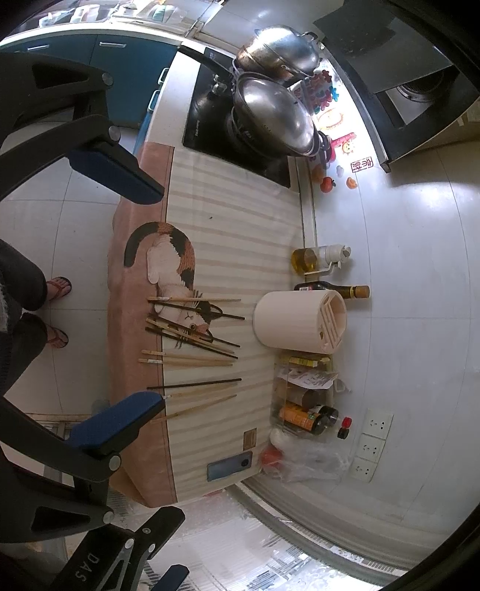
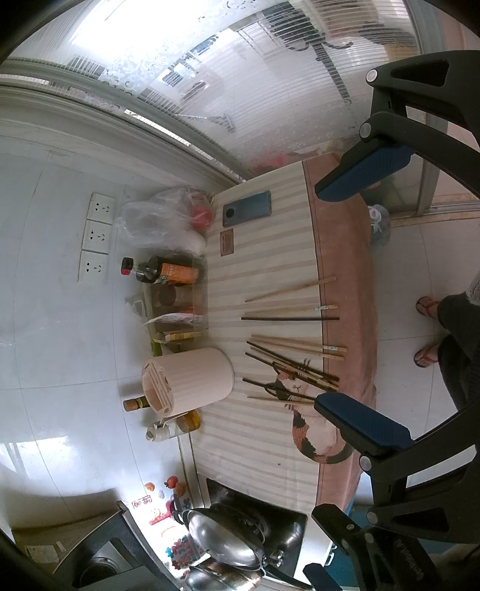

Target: Organize utensils

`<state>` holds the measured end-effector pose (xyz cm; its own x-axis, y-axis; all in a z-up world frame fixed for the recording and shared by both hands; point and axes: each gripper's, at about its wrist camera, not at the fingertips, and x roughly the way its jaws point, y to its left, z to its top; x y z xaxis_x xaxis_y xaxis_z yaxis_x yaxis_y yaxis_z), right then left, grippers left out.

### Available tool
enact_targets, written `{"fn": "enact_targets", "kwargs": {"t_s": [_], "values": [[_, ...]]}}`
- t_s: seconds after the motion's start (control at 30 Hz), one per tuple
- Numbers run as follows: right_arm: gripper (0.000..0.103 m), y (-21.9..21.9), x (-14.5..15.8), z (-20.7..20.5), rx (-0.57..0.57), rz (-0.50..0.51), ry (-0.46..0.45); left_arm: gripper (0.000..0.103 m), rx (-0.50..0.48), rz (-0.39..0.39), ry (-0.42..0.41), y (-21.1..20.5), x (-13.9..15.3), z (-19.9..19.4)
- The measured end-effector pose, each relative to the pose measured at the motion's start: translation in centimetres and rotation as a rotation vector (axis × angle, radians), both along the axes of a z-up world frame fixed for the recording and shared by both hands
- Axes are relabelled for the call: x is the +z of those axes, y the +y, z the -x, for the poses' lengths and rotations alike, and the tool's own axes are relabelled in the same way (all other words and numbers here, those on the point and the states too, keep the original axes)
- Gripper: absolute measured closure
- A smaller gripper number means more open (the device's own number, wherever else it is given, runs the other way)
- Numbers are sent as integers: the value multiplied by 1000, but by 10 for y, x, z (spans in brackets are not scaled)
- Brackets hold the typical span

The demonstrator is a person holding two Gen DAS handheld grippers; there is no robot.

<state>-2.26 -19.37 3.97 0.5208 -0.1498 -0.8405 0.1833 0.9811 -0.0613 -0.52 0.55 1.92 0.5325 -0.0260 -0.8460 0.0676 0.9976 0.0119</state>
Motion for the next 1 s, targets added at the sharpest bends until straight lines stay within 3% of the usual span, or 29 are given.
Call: {"fn": "enact_targets", "kwargs": {"t_s": [1.0], "values": [[0,0,6,1,-10,-5,-17,0,13,0,-20,-2,0,-1]]}}
